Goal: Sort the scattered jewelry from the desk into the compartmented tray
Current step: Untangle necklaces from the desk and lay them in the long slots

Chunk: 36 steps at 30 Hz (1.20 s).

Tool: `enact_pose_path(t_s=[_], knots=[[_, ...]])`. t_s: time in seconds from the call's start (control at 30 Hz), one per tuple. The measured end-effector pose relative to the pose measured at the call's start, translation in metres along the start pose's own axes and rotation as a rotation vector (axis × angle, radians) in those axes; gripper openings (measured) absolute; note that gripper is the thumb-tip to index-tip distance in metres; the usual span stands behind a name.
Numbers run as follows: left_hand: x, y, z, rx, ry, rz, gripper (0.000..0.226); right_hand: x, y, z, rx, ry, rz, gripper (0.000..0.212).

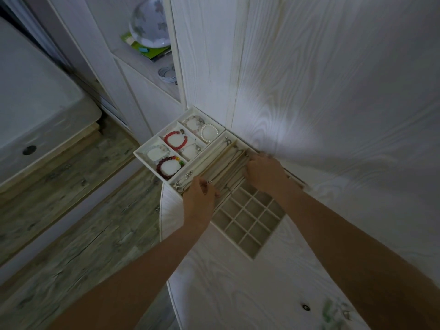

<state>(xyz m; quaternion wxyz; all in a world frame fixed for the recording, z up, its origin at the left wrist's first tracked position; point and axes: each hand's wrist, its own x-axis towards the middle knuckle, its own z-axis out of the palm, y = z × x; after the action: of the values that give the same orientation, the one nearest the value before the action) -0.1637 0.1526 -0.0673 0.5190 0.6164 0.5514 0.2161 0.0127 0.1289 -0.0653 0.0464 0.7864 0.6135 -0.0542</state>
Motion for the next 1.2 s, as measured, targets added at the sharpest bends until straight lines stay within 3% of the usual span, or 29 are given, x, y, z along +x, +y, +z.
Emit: enact_pose_path(t_s=[0.07, 0.17, 0.23, 0.37, 0.5, 0.6, 1.07, 1.2], knots=[[-0.002, -0.001, -0.001, 0.028, 0.012, 0.018, 0.008, 0.000, 0.002, 0.001, -0.018, -0.029, 0.014, 0.043], [-0.007, -0.004, -0.003, 0.040, 0.028, 0.024, 0.004, 0.000, 0.001, 0.001, -0.086, -0.085, 0.012, 0.049], [-0.009, -0.006, -0.005, 0.032, 0.034, 0.016, 0.002, -0.004, -0.001, -0.001, -0.065, -0.109, 0.015, 0.047], [-0.011, -0.006, -0.007, 0.017, 0.023, -0.006, 0.004, -0.012, -0.011, -0.001, 0.022, 0.006, 0.016, 0.030], [-0.008, -0.009, -0.005, 0.052, 0.026, -0.015, 0.003, -0.015, -0.025, -0.005, 0.180, -0.130, -0.129, 0.027], [-0.007, -0.011, -0.003, 0.070, 0.026, -0.018, 0.003, -0.015, -0.030, -0.005, 0.125, -0.195, -0.178, 0.022], [-0.005, -0.014, -0.007, 0.067, 0.004, -0.036, 0.003, 0.011, -0.029, -0.001, 0.067, -0.237, -0.066, 0.021], [-0.003, -0.014, -0.007, 0.102, -0.008, -0.030, 0.005, 0.010, -0.028, 0.004, 0.033, -0.167, -0.045, 0.023]])
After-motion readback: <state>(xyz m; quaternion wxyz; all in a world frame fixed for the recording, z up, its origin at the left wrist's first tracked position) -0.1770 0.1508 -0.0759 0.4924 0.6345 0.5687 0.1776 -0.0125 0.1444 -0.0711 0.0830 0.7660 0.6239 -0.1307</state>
